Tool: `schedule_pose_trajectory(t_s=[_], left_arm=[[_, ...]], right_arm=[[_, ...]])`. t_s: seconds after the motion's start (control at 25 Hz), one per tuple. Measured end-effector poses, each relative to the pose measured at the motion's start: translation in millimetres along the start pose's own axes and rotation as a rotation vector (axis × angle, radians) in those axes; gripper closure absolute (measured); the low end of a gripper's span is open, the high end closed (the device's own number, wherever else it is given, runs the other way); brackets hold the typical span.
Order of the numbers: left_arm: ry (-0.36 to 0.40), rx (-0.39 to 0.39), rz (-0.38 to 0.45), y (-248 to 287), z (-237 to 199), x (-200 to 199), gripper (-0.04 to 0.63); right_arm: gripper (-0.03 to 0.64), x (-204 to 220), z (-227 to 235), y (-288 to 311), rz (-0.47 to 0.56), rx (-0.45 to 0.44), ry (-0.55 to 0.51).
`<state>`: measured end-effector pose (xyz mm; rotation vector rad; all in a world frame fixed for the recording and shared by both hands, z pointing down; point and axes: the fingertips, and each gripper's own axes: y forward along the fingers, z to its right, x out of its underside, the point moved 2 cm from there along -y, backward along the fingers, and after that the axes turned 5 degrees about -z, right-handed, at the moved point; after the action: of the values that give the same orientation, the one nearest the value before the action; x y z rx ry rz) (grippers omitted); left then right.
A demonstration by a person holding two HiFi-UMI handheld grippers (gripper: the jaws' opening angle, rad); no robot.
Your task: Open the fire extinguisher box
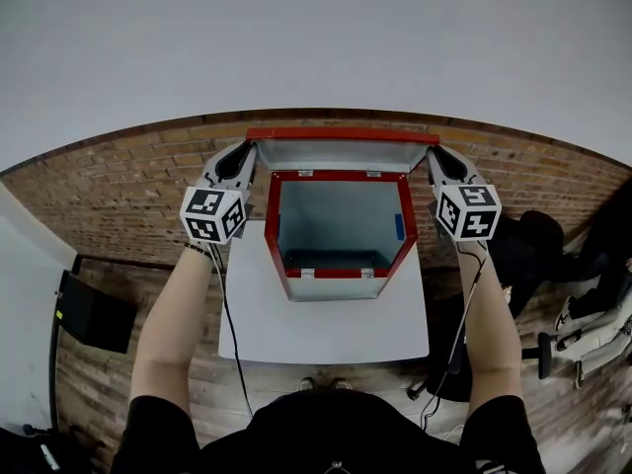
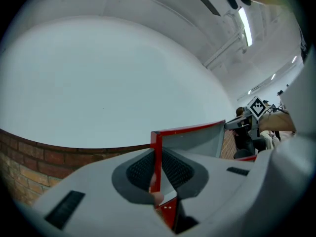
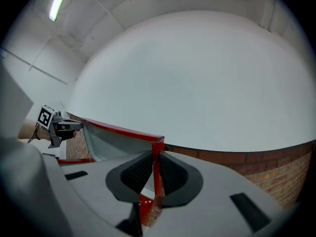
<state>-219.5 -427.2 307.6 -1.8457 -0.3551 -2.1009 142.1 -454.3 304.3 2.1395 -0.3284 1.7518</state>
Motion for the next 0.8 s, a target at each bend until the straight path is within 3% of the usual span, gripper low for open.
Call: schedule_pose_trajectory(t_s=[0.8], left_arm=[[-0.055,-0.051,-0.092,62.6,-32.7,-4.1,0.503]], right_arm=[[0.561,-16.6,26.4,68.4,-0.021,-0.003,0.050]])
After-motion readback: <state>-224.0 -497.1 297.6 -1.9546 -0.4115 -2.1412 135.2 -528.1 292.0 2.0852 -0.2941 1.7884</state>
